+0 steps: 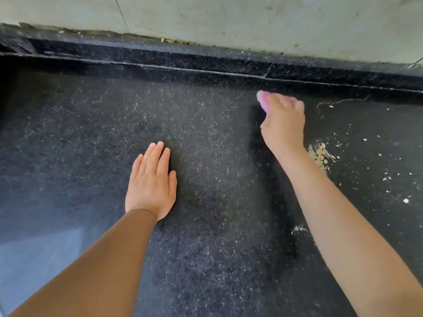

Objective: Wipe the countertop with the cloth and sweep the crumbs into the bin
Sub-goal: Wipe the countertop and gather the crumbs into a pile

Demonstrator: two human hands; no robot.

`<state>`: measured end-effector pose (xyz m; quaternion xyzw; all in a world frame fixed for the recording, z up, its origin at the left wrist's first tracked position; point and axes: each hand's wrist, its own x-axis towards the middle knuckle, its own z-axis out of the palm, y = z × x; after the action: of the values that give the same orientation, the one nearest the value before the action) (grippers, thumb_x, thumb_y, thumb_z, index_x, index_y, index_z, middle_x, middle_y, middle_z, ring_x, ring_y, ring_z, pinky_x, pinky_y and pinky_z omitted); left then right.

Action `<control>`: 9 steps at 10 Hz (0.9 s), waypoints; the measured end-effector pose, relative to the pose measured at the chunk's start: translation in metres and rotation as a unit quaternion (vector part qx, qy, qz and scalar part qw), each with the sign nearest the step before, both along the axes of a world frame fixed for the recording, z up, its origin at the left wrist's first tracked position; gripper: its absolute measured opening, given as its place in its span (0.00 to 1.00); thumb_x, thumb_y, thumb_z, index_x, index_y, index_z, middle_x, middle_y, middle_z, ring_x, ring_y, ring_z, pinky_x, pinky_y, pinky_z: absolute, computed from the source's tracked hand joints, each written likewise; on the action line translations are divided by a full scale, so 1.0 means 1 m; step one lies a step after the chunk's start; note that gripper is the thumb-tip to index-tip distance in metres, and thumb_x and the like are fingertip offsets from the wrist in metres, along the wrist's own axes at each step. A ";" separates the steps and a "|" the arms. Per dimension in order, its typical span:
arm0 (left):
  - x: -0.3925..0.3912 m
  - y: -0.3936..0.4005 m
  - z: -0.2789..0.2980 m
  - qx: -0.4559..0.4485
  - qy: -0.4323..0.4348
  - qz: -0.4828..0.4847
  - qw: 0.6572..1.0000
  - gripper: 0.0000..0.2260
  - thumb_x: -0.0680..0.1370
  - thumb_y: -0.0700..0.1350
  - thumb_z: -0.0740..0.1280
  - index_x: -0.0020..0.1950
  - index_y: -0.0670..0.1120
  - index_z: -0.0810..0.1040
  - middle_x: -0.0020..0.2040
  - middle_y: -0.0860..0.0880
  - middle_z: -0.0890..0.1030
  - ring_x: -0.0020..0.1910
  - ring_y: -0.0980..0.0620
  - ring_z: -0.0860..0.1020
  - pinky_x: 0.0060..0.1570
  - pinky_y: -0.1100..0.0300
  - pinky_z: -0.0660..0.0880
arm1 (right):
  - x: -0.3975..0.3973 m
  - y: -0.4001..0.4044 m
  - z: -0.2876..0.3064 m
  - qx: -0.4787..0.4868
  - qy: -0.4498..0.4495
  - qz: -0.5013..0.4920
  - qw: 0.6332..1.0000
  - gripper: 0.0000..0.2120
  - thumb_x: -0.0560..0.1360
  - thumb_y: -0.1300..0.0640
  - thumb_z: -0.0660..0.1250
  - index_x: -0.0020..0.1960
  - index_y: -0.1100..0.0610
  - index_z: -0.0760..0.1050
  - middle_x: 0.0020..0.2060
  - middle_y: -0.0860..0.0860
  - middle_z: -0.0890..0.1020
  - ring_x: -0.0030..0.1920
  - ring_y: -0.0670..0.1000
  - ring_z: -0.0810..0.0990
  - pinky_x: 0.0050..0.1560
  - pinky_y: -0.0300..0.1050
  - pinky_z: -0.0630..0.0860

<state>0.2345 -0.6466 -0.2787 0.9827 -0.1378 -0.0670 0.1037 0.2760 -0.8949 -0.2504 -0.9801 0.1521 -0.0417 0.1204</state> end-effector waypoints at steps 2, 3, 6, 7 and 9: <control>0.000 0.001 0.000 0.018 0.004 -0.005 1.000 0.25 0.75 0.47 0.48 0.63 0.33 0.70 0.65 0.36 0.72 0.65 0.38 0.69 0.65 0.56 0.50 | 0.069 0.034 0.009 -0.030 0.052 0.133 0.989 0.23 0.69 0.72 0.56 0.61 0.55 0.70 0.62 0.50 0.72 0.62 0.56 0.62 0.55 0.52 0.67; 0.001 0.001 0.000 0.033 -0.019 -0.012 0.999 0.23 0.75 0.46 0.51 0.61 0.33 0.73 0.62 0.36 0.75 0.62 0.38 0.73 0.65 0.53 0.56 | 0.085 0.027 0.001 -0.020 0.125 0.126 0.984 0.20 0.67 0.73 0.54 0.51 0.52 0.69 0.59 0.54 0.72 0.60 0.58 0.63 0.51 0.58 0.71; 0.003 0.002 -0.002 0.040 -0.028 -0.016 0.999 0.23 0.74 0.46 0.51 0.60 0.34 0.74 0.61 0.38 0.76 0.60 0.38 0.74 0.62 0.52 0.56 | 0.061 -0.012 0.034 0.011 0.175 0.051 0.983 0.23 0.73 0.69 0.53 0.48 0.44 0.77 0.57 0.60 0.74 0.57 0.60 0.70 0.43 0.48 0.70; 0.003 0.003 -0.002 0.044 -0.030 -0.015 0.998 0.23 0.74 0.46 0.51 0.60 0.34 0.74 0.61 0.38 0.76 0.60 0.38 0.74 0.62 0.52 0.56 | 0.069 0.004 0.025 -0.024 0.132 0.049 0.990 0.22 0.70 0.71 0.53 0.48 0.47 0.74 0.59 0.58 0.72 0.60 0.60 0.65 0.48 0.53 0.72; 0.004 0.003 -0.003 0.048 -0.032 -0.019 0.998 0.23 0.74 0.47 0.51 0.60 0.34 0.74 0.61 0.38 0.76 0.61 0.39 0.74 0.63 0.52 0.57 | 0.073 0.011 0.026 -0.034 0.242 0.069 0.967 0.20 0.77 0.62 0.56 0.66 0.46 0.68 0.64 0.59 0.71 0.59 0.60 0.70 0.54 0.53 0.73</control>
<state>0.2385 -0.6437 -0.2818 0.9855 -0.1560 -0.0438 0.0501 0.3490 -0.8842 -0.2247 -0.9727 0.1069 0.1998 0.0493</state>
